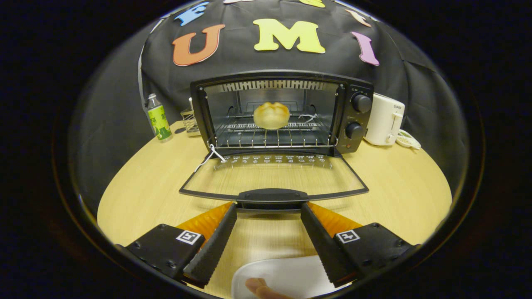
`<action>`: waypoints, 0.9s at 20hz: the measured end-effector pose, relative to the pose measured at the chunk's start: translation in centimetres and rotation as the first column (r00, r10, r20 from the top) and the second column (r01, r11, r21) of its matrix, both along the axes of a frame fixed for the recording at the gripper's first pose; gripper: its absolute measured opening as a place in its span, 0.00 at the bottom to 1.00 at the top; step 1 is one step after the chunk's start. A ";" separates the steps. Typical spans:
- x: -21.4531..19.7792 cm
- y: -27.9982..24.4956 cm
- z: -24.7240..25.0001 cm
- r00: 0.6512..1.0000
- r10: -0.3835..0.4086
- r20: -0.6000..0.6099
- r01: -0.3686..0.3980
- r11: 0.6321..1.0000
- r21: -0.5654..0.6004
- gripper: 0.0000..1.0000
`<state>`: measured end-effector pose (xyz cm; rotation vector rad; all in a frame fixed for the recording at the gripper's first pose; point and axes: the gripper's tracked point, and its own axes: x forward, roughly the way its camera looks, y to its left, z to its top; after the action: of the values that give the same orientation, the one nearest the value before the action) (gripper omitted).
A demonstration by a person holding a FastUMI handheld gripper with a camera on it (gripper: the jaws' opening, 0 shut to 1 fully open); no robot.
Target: Open the toaster oven, put the food inside, and close the toaster oven door.
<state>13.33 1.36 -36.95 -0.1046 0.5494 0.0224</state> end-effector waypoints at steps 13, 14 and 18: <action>0.5 0.4 3.6 0.997 -0.011 0.075 0.009 1.000 0.015 1.00; 0.7 0.5 4.6 0.994 -0.003 0.110 0.004 1.000 -0.002 1.00; 2.1 1.1 8.0 0.969 0.016 0.246 -0.007 0.999 -0.036 1.00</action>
<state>15.48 2.49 -28.95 -0.1428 0.3012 0.0105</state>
